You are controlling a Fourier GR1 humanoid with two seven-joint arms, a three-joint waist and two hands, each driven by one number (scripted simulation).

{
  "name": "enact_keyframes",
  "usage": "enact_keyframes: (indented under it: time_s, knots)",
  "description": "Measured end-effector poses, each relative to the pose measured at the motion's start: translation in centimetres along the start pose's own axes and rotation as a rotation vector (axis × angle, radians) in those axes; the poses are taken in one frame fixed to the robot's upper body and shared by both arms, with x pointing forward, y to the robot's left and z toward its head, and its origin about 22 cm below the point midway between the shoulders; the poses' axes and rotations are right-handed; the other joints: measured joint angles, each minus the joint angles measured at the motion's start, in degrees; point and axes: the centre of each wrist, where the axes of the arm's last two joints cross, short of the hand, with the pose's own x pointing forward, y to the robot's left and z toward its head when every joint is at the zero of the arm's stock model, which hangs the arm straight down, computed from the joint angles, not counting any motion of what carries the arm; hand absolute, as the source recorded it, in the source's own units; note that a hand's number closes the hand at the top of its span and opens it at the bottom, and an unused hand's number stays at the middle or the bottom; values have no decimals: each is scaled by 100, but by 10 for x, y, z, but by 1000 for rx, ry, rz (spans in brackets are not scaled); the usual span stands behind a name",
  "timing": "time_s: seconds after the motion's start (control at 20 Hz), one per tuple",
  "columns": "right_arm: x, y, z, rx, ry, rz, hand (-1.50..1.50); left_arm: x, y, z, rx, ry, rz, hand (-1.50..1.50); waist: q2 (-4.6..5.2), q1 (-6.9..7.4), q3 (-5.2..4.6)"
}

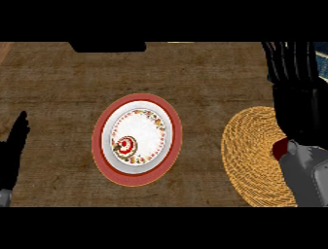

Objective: Pick the can from the placemat and place it in the basket

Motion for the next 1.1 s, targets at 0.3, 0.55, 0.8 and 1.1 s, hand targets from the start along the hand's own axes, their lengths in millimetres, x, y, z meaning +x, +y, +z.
enact_keyframes:
  time_s: [0.3,0.55,0.8,1.1]
  knots:
    - [-1,-18,-5,280,120,-171,150,-11,-29,10,-123,130,105,0,-25,38,-81]
    - [0,-3,14,694,169,-240,-150,-13,-41,16,-203,155,164,0,-100,12,-59]
    - [21,-20,40,813,201,-77,-150,-16,-36,22,-216,203,180,0,-168,-112,-57]
    - [81,-61,4,810,163,442,-150,-18,-35,25,-222,215,187,0,-184,-159,-64]
